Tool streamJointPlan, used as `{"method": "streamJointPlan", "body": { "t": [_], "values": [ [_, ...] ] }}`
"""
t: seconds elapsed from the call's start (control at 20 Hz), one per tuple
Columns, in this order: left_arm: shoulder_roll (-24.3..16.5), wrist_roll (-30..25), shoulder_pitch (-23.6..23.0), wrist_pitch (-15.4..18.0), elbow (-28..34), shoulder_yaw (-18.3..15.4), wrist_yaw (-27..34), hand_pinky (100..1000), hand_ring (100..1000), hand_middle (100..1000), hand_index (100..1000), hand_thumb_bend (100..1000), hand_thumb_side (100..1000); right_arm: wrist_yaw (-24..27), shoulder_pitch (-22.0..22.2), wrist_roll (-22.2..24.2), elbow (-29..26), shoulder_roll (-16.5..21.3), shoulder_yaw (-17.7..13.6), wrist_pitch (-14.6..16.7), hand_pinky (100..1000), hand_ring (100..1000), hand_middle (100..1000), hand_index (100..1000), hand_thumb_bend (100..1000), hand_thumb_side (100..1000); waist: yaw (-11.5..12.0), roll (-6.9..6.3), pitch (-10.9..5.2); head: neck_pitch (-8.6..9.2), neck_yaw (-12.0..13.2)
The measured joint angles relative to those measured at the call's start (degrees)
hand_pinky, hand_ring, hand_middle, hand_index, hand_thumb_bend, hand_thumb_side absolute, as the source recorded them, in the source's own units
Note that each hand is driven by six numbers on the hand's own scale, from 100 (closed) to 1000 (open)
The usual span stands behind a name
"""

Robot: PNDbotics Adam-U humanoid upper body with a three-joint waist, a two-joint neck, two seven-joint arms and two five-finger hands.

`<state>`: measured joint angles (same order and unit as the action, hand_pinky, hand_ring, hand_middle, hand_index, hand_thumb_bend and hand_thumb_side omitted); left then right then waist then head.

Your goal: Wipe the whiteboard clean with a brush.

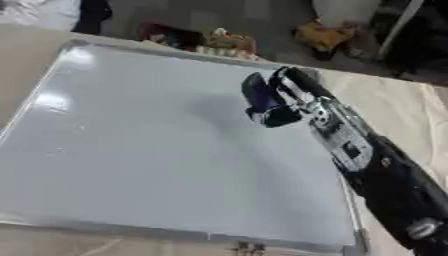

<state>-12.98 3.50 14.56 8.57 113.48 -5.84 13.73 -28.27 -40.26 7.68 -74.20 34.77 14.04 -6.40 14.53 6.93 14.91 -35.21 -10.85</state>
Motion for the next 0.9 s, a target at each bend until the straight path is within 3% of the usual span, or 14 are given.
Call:
{"method": "streamJointPlan", "body": {
  "t": [0.4, 0.9],
  "values": [
    [0.02, -0.30, -0.02, -0.11, 0.00, 0.00, -0.17, 420, 482, 437, 620, 100, 1000, -6.86, -1.58, -1.23, 7.82, 1.31, -0.38, 3.49, 720, 810, 367, 100, 217, 244, 0.15, 0.28, 0.29, -0.01, -0.78],
    [0.24, -0.33, -0.10, -0.14, 0.00, 0.01, -0.18, 420, 482, 437, 620, 100, 1000, -14.63, -3.39, -1.70, 13.58, 2.14, -0.58, 8.05, 703, 796, 373, 100, 148, 255, 0.34, 0.35, 0.30, -0.03, -1.41]
  ]
}}
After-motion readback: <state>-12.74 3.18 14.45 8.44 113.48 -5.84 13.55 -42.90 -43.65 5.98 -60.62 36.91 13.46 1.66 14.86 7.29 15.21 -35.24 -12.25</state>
